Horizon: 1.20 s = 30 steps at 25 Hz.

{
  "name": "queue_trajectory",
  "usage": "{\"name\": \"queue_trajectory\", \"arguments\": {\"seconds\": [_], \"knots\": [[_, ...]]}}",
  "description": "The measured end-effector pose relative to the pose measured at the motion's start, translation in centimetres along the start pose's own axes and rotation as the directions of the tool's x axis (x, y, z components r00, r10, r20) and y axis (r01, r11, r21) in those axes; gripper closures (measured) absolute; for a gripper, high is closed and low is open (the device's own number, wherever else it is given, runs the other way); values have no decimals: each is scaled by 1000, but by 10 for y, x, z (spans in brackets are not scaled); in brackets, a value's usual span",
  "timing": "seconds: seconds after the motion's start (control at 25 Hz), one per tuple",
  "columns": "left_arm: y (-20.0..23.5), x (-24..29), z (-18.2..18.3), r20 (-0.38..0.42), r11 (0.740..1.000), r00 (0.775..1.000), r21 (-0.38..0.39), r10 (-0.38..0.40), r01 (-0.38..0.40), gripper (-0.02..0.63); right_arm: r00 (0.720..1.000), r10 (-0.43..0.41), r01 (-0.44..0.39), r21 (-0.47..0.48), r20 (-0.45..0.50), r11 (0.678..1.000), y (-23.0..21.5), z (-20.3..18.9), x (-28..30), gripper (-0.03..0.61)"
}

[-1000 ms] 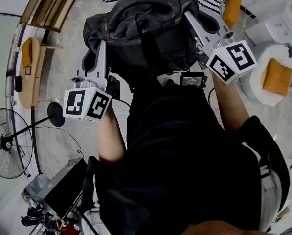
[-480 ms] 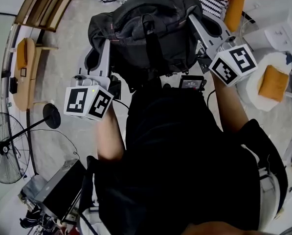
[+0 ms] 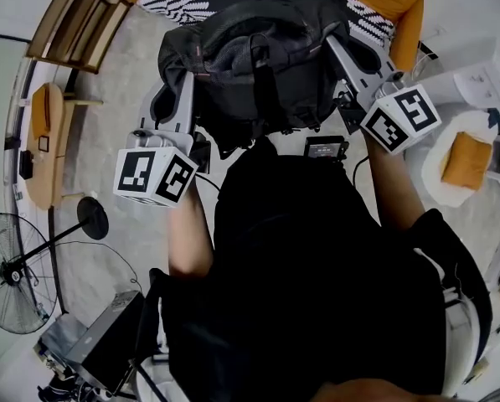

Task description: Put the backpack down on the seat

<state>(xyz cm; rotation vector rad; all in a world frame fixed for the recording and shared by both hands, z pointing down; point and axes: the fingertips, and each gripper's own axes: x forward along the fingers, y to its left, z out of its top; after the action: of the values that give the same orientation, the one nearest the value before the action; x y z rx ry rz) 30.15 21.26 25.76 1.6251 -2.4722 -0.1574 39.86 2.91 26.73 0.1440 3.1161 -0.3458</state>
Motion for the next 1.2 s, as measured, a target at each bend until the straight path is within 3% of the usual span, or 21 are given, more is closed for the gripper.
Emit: {"name": "queue_trajectory", "arguments": {"seconds": [0.12,0.48,1.2], "knots": [[9,10,9,14,1000,1000,12,-12,12,575,1000,-6,6,-12,11,1000,-5,6,11,531],[93,77,40,21,1000,999,6,-29,29,575,1000,3,-3,0,5,1000,-38,23,112,531],[171,135,52,32,997,996,-15,-79,80,575,1000,5,-6,89,9,996,-66,17,195,531]]}}
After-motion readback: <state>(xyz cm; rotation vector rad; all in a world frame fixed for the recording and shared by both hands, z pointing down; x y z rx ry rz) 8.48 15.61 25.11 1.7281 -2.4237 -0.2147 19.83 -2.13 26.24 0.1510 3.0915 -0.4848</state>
